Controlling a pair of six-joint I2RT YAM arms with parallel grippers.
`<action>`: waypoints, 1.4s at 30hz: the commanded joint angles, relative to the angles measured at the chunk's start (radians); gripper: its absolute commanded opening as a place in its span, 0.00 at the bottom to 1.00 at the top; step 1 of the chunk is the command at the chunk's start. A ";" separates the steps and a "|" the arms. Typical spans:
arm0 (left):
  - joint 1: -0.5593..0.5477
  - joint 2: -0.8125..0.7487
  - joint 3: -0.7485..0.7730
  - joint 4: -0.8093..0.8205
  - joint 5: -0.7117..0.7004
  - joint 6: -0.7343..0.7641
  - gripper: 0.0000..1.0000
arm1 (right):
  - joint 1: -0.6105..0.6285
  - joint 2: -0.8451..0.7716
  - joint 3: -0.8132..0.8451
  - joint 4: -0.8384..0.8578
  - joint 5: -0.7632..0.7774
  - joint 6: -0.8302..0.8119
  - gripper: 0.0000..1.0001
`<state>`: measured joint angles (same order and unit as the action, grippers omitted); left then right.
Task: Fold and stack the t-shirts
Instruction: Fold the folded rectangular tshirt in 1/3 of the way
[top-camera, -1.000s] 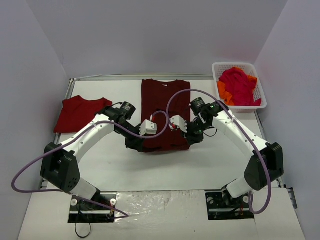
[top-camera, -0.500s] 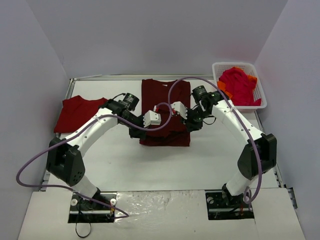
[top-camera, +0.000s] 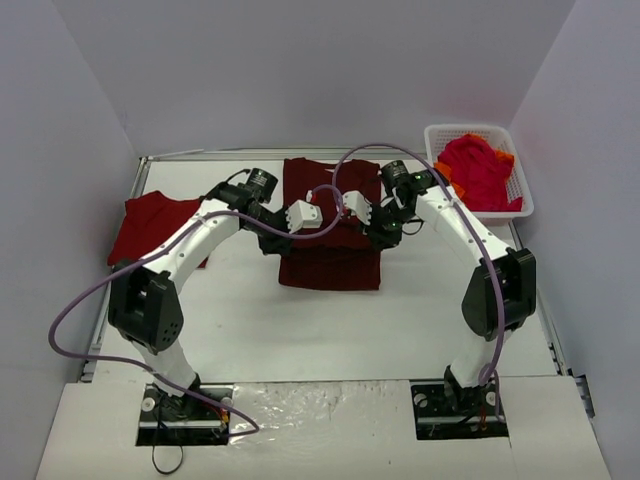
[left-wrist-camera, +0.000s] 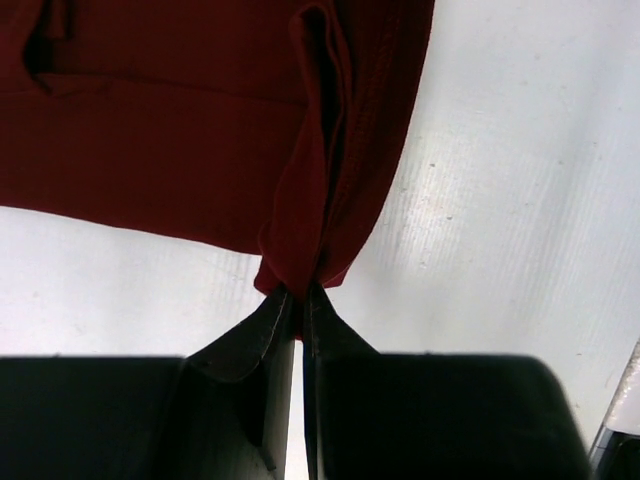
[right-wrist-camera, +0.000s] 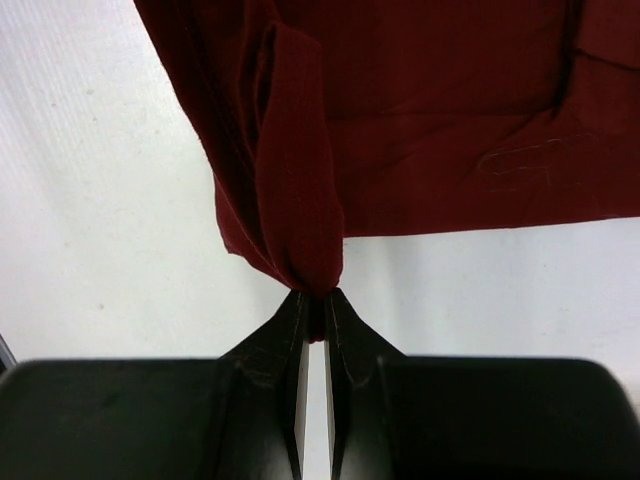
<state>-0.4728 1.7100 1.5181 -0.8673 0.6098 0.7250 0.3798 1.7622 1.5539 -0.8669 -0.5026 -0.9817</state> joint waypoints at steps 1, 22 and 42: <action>0.011 0.011 0.068 0.010 -0.016 0.001 0.02 | -0.007 0.017 0.069 -0.026 0.022 0.014 0.00; 0.075 0.237 0.329 -0.025 -0.012 0.028 0.02 | -0.070 0.273 0.325 -0.023 0.047 0.009 0.00; 0.085 0.412 0.536 -0.052 -0.011 0.031 0.02 | -0.107 0.421 0.474 0.023 0.070 0.028 0.00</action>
<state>-0.3969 2.1353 2.0003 -0.8871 0.5896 0.7334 0.2832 2.1677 1.9846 -0.8307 -0.4480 -0.9657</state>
